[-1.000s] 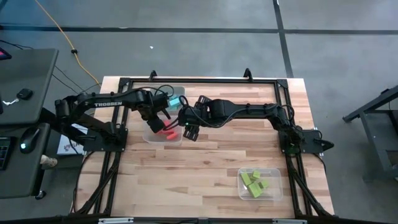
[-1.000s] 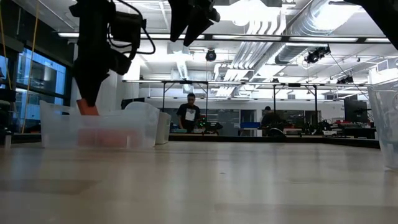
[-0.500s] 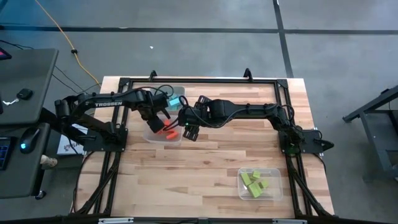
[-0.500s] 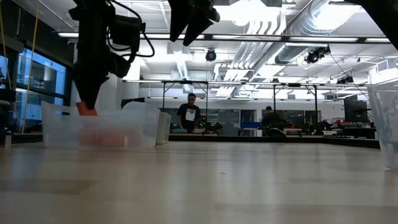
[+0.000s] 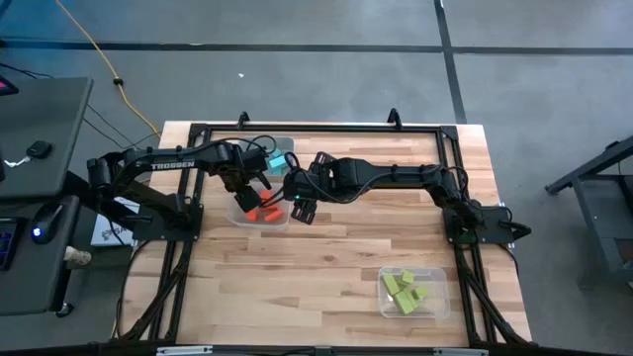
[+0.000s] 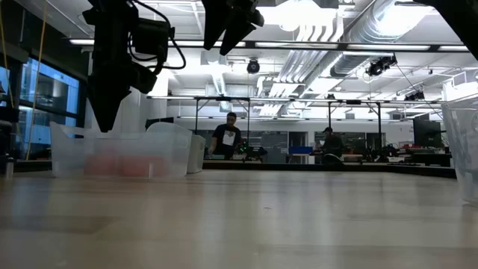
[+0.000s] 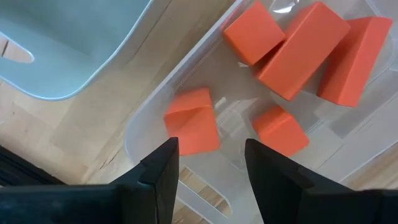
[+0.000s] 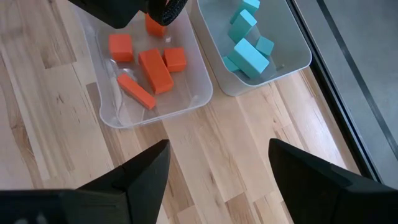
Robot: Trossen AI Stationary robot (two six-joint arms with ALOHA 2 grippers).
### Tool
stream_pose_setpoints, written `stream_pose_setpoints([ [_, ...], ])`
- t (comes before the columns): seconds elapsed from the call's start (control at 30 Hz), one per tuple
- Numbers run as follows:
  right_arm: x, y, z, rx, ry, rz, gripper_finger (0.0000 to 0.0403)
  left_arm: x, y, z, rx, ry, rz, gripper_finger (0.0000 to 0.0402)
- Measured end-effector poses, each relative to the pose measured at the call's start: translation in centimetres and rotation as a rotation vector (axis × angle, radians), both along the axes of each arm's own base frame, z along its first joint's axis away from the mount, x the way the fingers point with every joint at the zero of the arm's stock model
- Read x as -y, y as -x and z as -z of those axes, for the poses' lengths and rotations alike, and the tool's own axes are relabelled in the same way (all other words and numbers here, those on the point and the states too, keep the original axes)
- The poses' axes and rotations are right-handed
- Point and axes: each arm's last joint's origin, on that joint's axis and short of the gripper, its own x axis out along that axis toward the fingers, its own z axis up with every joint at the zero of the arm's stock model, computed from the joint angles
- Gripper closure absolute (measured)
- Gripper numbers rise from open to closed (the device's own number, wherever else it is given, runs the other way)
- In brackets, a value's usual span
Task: Sort & place blocks by color
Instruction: Return to Home Position
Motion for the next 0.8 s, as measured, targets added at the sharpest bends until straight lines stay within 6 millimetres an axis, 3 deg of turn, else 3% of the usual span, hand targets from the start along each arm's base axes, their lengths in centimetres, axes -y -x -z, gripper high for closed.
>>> stream_pose_setpoints([
  [0.2,0.0,0.0,0.0,-0.001,-0.002,-0.001,0.0139,0.1,0.0,-0.1,0.016,0.034,0.001,0.0242],
  [0.3,-0.1,0.1,0.0,-0.005,-0.035,-0.018,0.0139,0.4,0.2,-1.4,0.070,0.022,0.008,0.0243],
  [0.57,-0.5,1.3,-2.3,0.060,-0.201,-0.086,0.0139,2.7,1.8,-8.6,0.384,-0.117,0.054,0.0244],
  [0.8,-0.1,2.7,-4.9,0.197,-0.198,0.080,0.0139,6.4,6.1,-13.6,0.769,-0.257,0.137,0.0245],
])
